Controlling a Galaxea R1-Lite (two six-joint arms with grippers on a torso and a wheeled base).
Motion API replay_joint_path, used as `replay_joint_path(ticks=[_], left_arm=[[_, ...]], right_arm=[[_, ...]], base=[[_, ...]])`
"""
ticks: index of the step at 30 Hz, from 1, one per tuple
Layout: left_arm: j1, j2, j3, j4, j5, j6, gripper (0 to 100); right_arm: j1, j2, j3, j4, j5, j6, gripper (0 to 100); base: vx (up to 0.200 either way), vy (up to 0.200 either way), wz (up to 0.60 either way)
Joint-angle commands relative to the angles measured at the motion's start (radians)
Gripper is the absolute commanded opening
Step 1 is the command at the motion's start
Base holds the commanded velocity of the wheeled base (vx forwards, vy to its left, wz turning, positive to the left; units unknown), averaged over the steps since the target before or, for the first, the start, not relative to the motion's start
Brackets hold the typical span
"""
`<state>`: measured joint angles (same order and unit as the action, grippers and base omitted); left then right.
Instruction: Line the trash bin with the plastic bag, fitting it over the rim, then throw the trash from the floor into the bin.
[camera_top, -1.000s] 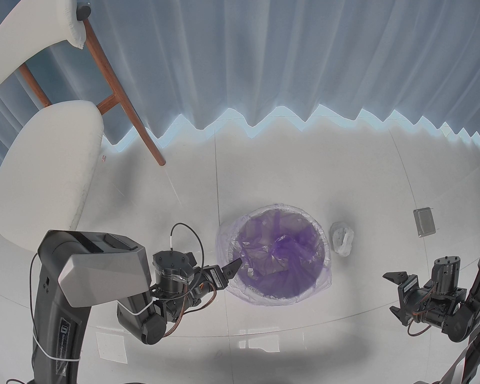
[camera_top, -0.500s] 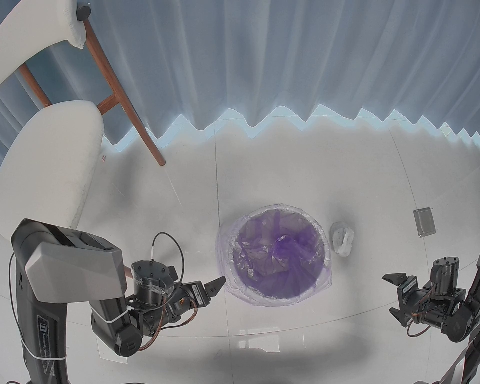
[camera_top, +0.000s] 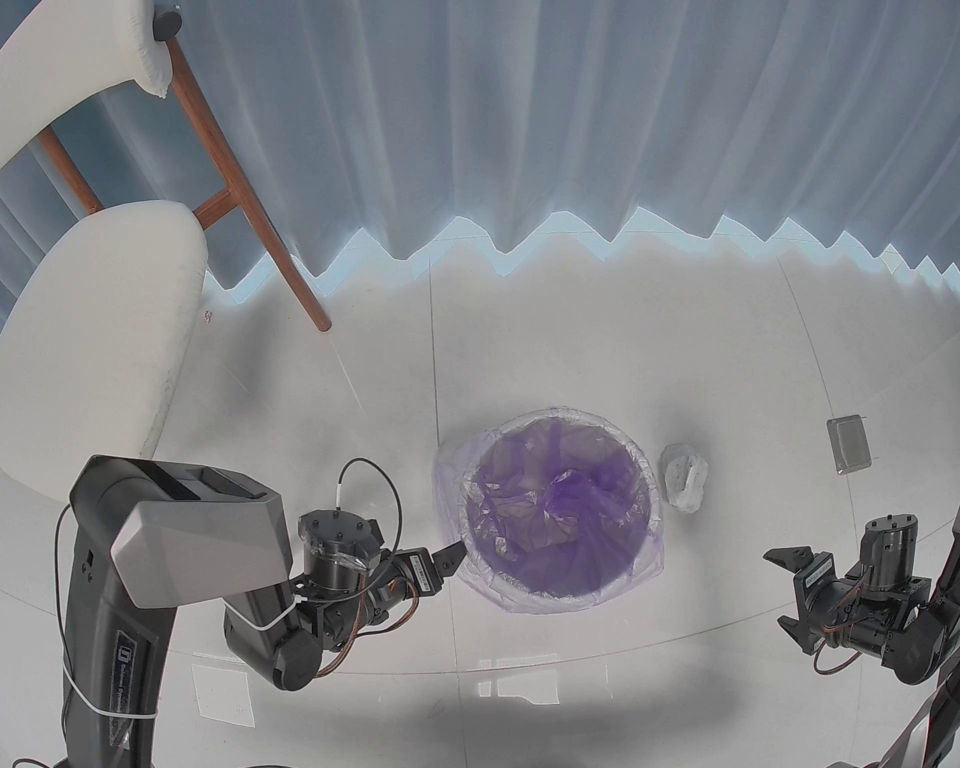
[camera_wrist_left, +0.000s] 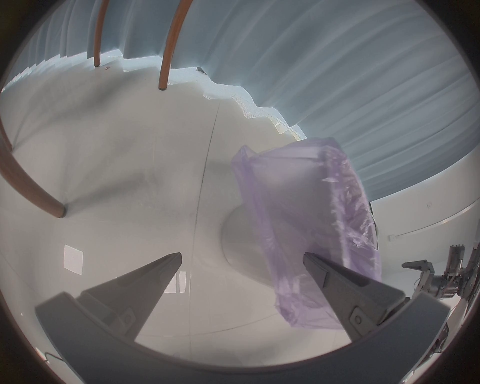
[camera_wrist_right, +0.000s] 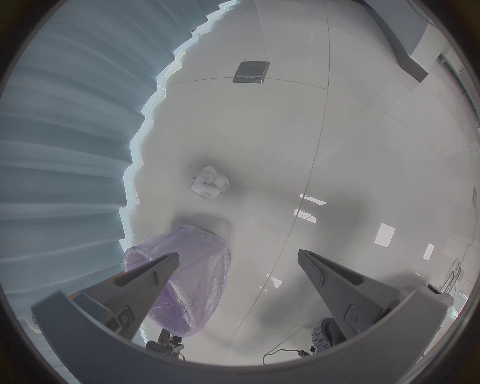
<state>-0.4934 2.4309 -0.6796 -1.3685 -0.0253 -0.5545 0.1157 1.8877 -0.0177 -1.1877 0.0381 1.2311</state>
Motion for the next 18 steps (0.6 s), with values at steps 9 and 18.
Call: replay_joint_path(ticks=[9,18], left_arm=[[0.035,0.126,-0.305,0.247,0.001,0.005,100],[0.050,0.194,-0.538,0.514,0.004,0.004,100]], right_arm=[[0.001,0.024,0.018,-0.010,0.000,-0.001,100],[0.001,0.037,0.018,-0.010,0.002,-0.002,100]], base=[[0.000,0.000,0.00],[0.000,0.000,0.00]])
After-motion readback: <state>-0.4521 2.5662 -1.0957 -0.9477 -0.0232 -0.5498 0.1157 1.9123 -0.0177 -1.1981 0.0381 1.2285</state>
